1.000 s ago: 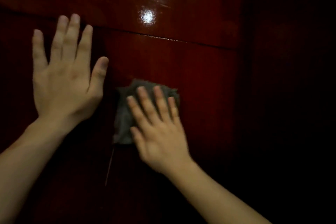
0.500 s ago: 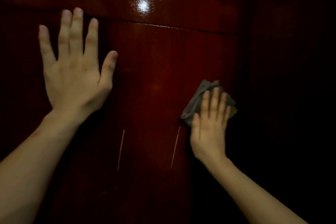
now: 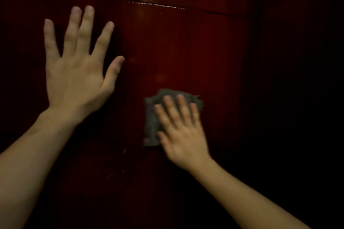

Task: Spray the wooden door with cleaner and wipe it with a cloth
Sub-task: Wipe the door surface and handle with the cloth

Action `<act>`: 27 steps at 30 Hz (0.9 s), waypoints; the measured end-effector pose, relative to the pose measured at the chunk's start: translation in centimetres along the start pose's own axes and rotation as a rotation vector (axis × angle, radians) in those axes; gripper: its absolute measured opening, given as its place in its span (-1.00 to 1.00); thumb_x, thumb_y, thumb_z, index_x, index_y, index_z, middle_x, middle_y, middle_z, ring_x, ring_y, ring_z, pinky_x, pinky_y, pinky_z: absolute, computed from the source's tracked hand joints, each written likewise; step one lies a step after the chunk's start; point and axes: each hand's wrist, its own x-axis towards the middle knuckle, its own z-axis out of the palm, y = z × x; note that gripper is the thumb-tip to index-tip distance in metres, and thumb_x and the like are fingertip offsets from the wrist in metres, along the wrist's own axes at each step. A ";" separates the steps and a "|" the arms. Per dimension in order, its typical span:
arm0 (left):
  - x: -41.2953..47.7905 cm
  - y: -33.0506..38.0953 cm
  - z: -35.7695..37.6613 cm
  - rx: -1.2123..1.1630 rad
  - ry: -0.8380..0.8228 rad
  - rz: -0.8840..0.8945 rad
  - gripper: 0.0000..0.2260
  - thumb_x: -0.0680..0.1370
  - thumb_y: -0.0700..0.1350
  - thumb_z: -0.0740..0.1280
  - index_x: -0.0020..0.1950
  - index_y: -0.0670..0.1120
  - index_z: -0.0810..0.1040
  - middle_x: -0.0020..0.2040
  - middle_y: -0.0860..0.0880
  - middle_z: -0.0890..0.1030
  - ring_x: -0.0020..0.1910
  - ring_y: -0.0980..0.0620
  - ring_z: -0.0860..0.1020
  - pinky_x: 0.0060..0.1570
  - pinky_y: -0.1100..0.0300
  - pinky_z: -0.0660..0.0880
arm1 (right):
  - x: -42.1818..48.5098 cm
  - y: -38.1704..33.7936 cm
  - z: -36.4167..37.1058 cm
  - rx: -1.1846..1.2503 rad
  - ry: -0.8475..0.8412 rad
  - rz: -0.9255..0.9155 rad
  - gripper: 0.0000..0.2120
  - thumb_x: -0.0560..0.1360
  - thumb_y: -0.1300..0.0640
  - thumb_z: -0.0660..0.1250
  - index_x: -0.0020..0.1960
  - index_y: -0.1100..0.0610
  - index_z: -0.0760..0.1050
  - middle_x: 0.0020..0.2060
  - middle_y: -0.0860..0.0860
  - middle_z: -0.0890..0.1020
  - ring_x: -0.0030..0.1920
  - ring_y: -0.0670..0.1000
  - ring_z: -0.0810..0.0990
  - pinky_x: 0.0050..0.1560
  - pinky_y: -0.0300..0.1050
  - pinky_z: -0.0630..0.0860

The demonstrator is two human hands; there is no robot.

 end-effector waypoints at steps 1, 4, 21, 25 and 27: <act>-0.1 0.1 0.1 0.007 -0.002 -0.003 -0.40 0.71 0.24 -0.07 0.70 0.01 0.06 0.71 -0.15 -0.05 0.70 -0.11 -0.11 0.59 -0.33 -0.17 | -1.6 2.9 0.2 -0.027 -0.007 0.077 -0.27 0.60 -0.09 0.17 0.67 0.03 -0.05 0.65 0.07 0.01 0.66 0.17 -0.13 0.62 0.27 -0.07; 0.0 0.2 0.5 0.007 -0.002 -0.011 -0.39 0.70 0.27 -0.09 0.70 0.02 0.01 0.71 -0.14 -0.09 0.70 -0.11 -0.13 0.58 -0.37 -0.14 | -6.0 9.8 0.0 0.027 -0.082 0.382 -0.29 0.63 -0.03 0.04 0.66 0.06 -0.23 0.67 0.11 -0.15 0.66 0.17 -0.23 0.59 0.38 0.01; -0.7 0.1 -0.2 0.006 -0.050 0.023 -0.40 0.71 0.28 -0.10 0.70 0.06 -0.01 0.71 -0.17 -0.09 0.69 -0.14 -0.12 0.57 -0.41 -0.09 | -1.6 -16.3 1.0 0.148 -0.107 -0.200 -0.46 0.71 -0.10 0.04 0.67 -0.11 0.08 0.67 -0.08 0.01 0.67 0.03 -0.13 0.64 0.17 -0.02; -1.0 0.2 -0.4 -0.011 -0.068 0.018 -0.40 0.70 0.28 -0.07 0.69 0.06 0.02 0.71 -0.18 -0.06 0.69 -0.14 -0.09 0.57 -0.42 -0.07 | -3.3 -11.1 1.4 0.120 -0.079 -0.185 -0.43 0.69 -0.11 0.11 0.66 -0.11 0.07 0.66 -0.06 0.04 0.67 0.04 -0.09 0.64 0.15 -0.08; -1.1 0.3 -0.7 -0.020 -0.078 0.019 -0.40 0.70 0.28 -0.07 0.69 0.06 0.02 0.71 -0.17 -0.06 0.69 -0.14 -0.09 0.57 -0.42 -0.07 | -5.2 -6.2 1.9 0.057 -0.051 -0.098 -0.35 0.64 -0.11 0.18 0.66 -0.08 0.02 0.66 -0.04 -0.05 0.67 0.08 -0.11 0.63 0.17 -0.13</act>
